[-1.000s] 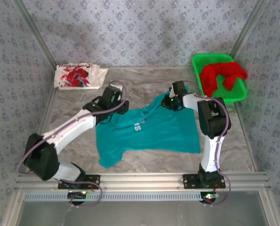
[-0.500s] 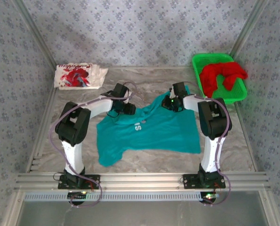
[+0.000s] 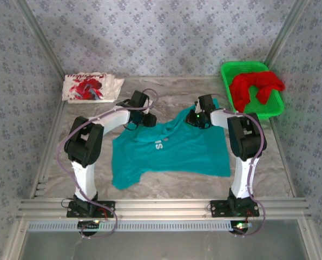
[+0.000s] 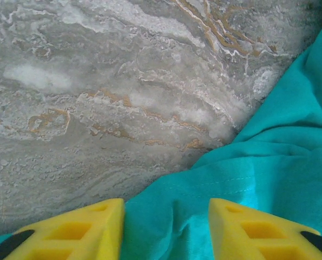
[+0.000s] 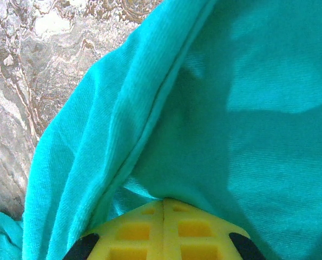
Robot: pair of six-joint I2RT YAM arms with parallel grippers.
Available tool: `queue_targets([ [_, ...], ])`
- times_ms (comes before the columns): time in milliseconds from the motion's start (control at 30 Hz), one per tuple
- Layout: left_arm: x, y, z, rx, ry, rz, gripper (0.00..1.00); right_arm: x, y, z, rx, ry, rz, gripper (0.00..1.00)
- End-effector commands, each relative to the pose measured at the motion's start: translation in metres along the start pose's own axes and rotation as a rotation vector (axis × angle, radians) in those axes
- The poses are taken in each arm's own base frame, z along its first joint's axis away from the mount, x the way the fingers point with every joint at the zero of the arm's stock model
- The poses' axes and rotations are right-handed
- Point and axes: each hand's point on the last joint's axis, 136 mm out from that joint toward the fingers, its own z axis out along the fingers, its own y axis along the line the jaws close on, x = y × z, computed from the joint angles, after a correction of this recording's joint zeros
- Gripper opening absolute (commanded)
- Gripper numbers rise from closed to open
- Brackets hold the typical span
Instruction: Fold and stack the t-shirts
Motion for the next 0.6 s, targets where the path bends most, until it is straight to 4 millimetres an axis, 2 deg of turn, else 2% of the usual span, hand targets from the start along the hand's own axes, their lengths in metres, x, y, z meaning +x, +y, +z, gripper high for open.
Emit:
queue_targets([
  [0,-0.010,-0.006,-0.020,0.019,-0.019,-0.004,0.29,0.036,-0.032,0.009,0.120,0.110,0.048,0.00],
  [33,-0.006,-0.007,-0.017,0.030,-0.008,-0.014,0.23,0.036,-0.031,0.009,0.120,0.109,0.048,0.00],
  [100,0.003,-0.010,-0.008,0.055,0.017,-0.028,0.22,0.035,-0.031,0.008,0.119,0.108,0.047,0.00],
  [133,0.006,-0.011,-0.005,0.060,0.023,-0.035,0.25,0.035,-0.030,0.008,0.120,0.106,0.048,0.00],
  [233,0.009,-0.011,-0.001,0.059,0.026,-0.042,0.20,0.034,-0.029,0.009,0.119,0.106,0.045,0.00],
  [300,0.004,-0.012,-0.002,0.059,0.006,-0.041,0.21,0.035,-0.031,0.010,0.124,0.112,0.044,0.00],
  [367,-0.004,-0.013,-0.005,0.059,-0.013,-0.035,0.16,0.037,-0.032,0.010,0.126,0.119,0.047,0.00],
  [400,-0.008,-0.014,-0.008,0.059,-0.022,-0.033,0.13,0.036,-0.032,0.010,0.127,0.116,0.046,0.00],
  [467,-0.018,-0.013,-0.013,0.043,-0.046,-0.032,0.00,0.036,-0.033,0.009,0.137,0.114,0.052,0.00],
  [567,-0.031,-0.009,-0.026,0.024,-0.090,-0.037,0.00,0.035,-0.039,0.005,0.158,0.110,0.069,0.00],
])
